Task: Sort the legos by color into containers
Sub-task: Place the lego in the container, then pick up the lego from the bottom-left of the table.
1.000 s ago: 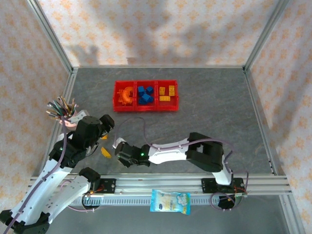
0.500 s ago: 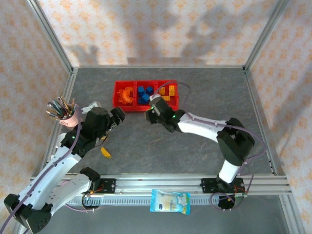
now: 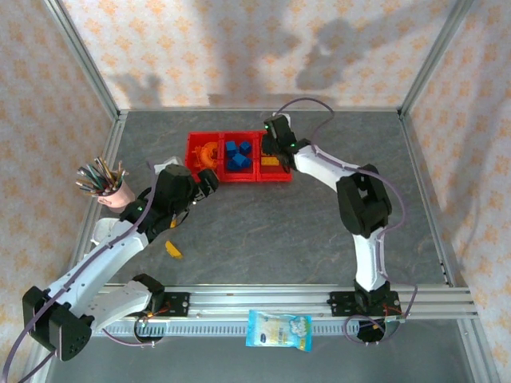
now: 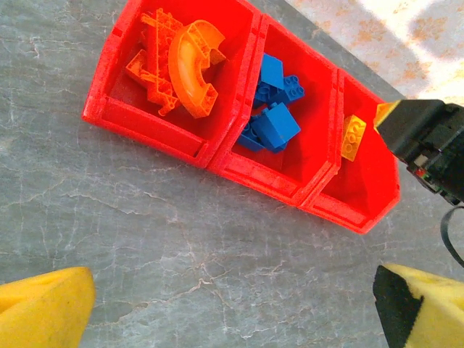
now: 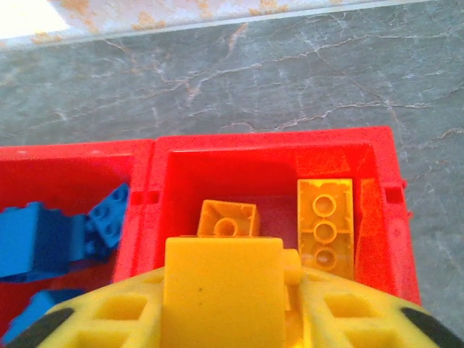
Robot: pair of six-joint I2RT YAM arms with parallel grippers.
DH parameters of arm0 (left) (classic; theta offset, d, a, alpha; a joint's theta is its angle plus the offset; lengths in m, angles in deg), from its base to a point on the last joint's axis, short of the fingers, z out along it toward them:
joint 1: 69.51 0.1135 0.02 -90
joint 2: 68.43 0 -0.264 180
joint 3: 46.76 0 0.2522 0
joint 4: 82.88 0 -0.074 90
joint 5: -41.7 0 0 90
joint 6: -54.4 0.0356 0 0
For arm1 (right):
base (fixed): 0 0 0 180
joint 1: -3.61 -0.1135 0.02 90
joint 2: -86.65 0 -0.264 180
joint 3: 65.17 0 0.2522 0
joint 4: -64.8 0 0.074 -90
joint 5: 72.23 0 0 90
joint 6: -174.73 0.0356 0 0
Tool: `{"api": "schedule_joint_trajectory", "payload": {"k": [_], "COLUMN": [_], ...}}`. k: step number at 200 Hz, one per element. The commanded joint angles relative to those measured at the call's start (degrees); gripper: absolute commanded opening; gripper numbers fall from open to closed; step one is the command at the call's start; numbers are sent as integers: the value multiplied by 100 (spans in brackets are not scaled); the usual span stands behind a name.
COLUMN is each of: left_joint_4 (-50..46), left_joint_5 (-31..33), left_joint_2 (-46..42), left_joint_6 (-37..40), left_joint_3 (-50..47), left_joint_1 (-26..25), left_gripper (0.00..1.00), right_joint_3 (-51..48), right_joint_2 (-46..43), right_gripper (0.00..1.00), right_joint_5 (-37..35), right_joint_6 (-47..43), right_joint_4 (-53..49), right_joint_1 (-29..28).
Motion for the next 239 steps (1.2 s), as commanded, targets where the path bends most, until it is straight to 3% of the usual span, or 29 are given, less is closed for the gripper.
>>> {"api": "schedule_joint_trajectory", "payload": {"k": [1,35,69,154,198,239], "left_joint_4": [153,103,-129,-1463,-2134,-2501], "left_joint_5": [30,105,315,958,1195,1301], "left_joint_2": [25,-5,-283,-1310,-1748,-2016], "left_joint_6": [146,163,137,-232,-525,-655], "left_joint_3": [199,214,193,196,249,292], "left_joint_1": [38,40,41,45,52,43], "left_gripper": [99,99,99,99,99,99], "right_joint_3": [314,319,-382,-2064,-2138,-1722], "right_joint_2": [45,-145,-753,-1755,-1353,-656], "right_gripper": [45,57,65,75,79,82], "right_joint_5": [-213,-103,147,307,508,752], "right_joint_6": [-27,-105,-168,-224,-141,-212], "right_joint_4": [-273,-330,-121,599,1038,1259], "right_joint_1": [18,1,-249,-2366,-3432,-4046]}}
